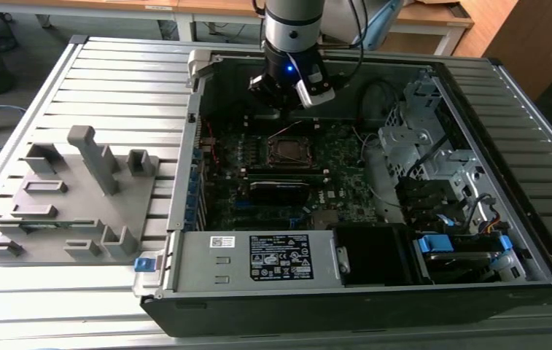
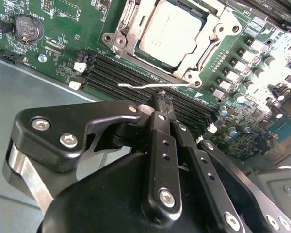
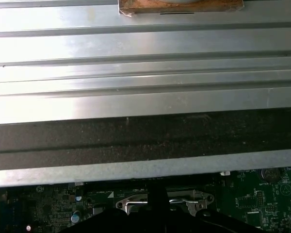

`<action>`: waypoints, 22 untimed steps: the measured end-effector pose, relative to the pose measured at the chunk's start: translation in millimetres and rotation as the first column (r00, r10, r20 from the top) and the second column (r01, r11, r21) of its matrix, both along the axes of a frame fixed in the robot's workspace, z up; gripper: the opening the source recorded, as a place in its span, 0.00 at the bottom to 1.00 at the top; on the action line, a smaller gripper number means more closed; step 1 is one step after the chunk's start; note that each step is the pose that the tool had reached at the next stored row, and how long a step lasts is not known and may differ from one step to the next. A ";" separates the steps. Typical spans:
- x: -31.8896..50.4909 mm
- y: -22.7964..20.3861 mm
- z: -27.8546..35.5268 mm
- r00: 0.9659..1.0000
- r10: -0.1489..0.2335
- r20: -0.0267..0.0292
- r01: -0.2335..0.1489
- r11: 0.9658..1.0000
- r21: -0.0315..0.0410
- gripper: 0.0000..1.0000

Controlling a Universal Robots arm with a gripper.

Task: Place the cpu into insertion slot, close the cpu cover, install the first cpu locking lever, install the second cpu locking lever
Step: 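Install the first cpu locking lever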

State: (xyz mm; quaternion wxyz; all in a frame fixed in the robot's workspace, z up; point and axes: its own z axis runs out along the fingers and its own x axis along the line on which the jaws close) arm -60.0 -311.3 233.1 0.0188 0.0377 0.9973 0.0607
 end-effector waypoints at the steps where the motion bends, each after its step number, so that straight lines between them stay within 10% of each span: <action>1: 0.0 0.0 -0.1 1.000 0.003 0.000 -0.003 1.000 0.000 0.11; 15: 0.0 0.0 -0.3 1.000 0.013 0.000 -0.013 1.000 0.001 0.11; 22: 0.0 0.0 -2.1 0.997 -0.074 0.000 0.074 0.997 0.000 0.11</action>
